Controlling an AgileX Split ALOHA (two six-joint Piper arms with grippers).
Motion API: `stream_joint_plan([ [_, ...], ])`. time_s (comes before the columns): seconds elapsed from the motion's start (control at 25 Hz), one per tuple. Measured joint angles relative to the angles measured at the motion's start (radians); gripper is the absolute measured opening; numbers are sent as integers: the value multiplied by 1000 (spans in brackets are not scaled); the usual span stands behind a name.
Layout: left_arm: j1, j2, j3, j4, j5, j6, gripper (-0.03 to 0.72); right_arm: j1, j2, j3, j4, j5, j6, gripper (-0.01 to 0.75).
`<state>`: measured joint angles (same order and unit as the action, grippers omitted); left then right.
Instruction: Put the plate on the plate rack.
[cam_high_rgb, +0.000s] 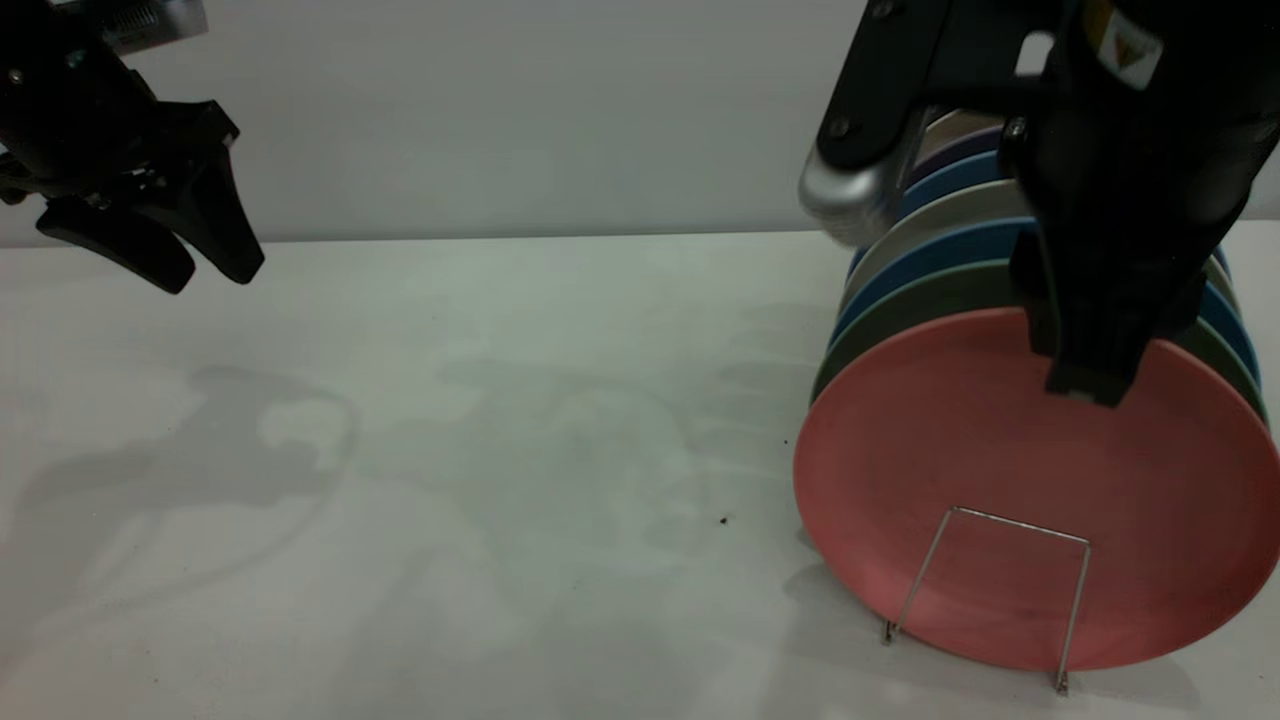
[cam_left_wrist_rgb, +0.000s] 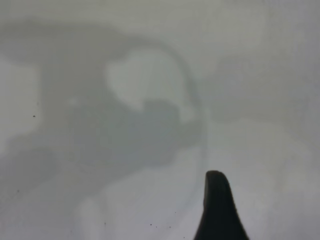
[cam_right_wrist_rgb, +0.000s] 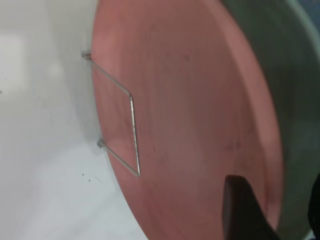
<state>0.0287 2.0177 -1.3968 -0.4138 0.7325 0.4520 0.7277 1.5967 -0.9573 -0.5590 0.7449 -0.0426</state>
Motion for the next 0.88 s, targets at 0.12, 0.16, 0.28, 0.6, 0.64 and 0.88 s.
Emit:
stream_joint_plan([
  [0.12,0,0,0,-1,1,0,526,0,-52,0,26,2,2,340],
  [0.16,0,0,0,-2,1,0,526,0,-68,0,34,4,4,340],
  [0.28,0,0,0,-3,3,0,526,0,-116,0,42,7,27,342],
  [0.6,0,-57,0,-2,39,68,526,-73,-222,0,53,12,139,342],
  [0.64,0,-76,0,-2,40,69,526,-94,-242,0,60,14,140,338],
  [0.88,0,-218,0,0,50,72,526,-181,-392,0,192,26,100,308],
])
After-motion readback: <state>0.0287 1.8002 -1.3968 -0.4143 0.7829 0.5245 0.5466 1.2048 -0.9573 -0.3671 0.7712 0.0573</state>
